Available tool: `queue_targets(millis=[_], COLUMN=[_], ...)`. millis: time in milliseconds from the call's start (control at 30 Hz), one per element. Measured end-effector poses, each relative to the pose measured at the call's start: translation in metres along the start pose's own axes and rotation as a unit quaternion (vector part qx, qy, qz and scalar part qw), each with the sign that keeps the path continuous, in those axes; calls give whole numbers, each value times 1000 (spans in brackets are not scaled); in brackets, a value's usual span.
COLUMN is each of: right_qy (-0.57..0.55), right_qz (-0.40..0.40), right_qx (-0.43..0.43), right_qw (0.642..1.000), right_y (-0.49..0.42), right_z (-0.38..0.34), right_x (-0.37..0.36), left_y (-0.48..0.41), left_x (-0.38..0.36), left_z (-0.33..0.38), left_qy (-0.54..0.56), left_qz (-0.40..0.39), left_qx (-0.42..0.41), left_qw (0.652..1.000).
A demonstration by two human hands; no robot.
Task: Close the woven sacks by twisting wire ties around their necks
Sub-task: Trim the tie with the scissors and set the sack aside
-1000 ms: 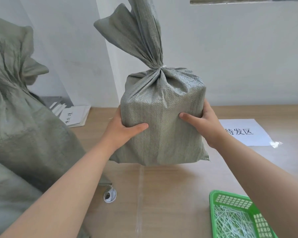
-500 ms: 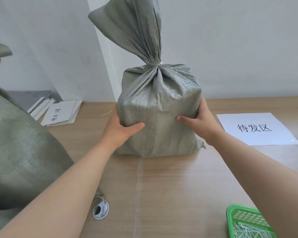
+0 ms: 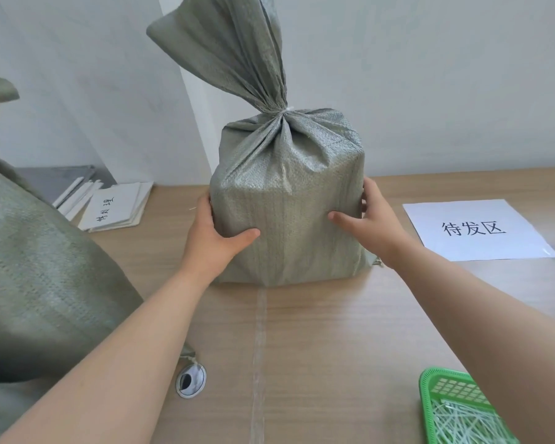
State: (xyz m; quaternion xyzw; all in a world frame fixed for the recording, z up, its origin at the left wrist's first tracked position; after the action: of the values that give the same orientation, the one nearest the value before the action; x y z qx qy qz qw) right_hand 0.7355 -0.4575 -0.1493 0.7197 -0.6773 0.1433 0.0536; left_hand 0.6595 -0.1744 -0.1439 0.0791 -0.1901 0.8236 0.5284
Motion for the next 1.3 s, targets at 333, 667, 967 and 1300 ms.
queue_targets(millis=[333,667,967,1300], right_qy=[21,67,168,294], right_qz=[-6,6,16,-20], right_qx=[13,-4,-30,-58], right_qw=[1000,998,985,954], right_y=[23,55,76,63], right_z=[-12,6,62,145], right_x=[10,44,126,169], left_y=[40,101,137,155], left_x=[15,-33,-153,-234], left_z=[14,25,34,13], left_qy=[-46,-44,-68,-84], left_qz=[102,38,-168,-237], left_qx=[-39,-63,-49,-8], left_qw=[993,996,982,968])
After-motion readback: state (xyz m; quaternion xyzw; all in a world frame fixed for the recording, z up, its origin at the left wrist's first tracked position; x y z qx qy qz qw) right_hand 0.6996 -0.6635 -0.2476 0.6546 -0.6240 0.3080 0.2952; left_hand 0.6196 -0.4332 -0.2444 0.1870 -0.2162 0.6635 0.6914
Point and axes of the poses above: each hand's wrist, its own y-axis away from the middle knuckle, its own x-axis out of the back of the hand, z = x × y, the point moved 5 cm from there along -y, towards the middle knuckle, and after that the axes turned 5 degrees about z, right-handed, at the moved point
